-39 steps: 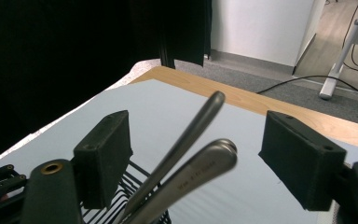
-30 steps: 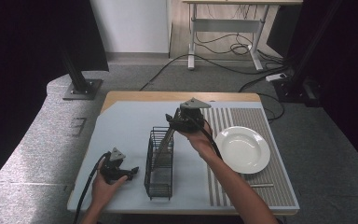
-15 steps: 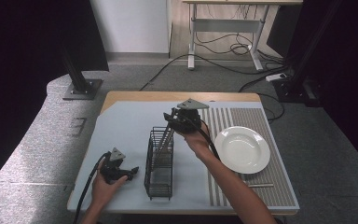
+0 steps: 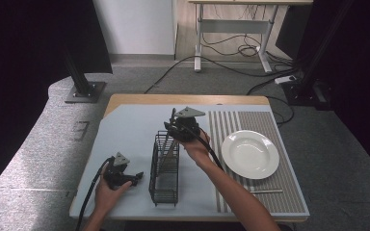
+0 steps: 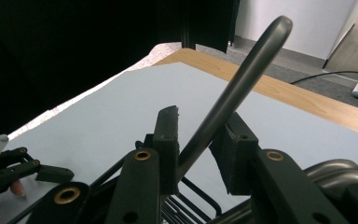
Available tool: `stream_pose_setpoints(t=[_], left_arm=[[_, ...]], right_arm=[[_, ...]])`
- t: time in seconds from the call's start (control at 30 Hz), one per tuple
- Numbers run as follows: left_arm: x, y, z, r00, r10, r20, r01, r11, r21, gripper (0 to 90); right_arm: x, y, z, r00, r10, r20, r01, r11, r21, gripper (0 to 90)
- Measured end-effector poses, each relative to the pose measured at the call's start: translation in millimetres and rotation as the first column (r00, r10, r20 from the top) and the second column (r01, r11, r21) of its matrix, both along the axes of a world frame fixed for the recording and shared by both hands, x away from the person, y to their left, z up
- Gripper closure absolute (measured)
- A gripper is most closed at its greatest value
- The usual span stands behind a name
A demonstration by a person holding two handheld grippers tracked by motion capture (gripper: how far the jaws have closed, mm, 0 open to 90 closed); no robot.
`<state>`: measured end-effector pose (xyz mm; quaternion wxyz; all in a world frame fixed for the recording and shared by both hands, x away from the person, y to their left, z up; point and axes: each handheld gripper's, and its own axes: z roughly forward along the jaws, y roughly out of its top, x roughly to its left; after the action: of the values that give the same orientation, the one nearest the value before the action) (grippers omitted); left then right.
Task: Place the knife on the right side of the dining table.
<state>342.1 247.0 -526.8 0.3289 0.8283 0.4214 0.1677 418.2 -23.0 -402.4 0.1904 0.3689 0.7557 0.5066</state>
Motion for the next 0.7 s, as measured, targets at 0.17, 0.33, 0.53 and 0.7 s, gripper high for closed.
stream_pose_setpoints(t=[0.17,0.33,0.53,0.7], left_arm=[[0.1,0.0,0.0,1.0,0.0,0.0,0.0,1.0,0.0,13.0],[0.1,0.1,0.2,1.0,-0.001,-0.001,0.001,1.0,0.002,13.0],[0.1,0.1,0.1,1.0,-0.001,-0.001,0.001,1.0,0.002,13.0],[0.1,0.1,0.0,1.0,0.0,0.0,0.0,1.0,0.001,13.0]], right_arm=[[-3.2,-5.1,1.9,0.9991,0.033,-0.028,-0.03,0.995,0.092,75.7],[-15.5,-7.4,9.0,0.9967,0.081,-0.001,-0.08,0.985,0.153,80.2],[-24.4,-11.6,18.5,0.9944,0.088,0.059,-0.097,0.979,0.179,83.2],[-27.8,-24.9,30.8,0.9931,0.065,0.097,-0.086,0.97,0.229,83.3]])
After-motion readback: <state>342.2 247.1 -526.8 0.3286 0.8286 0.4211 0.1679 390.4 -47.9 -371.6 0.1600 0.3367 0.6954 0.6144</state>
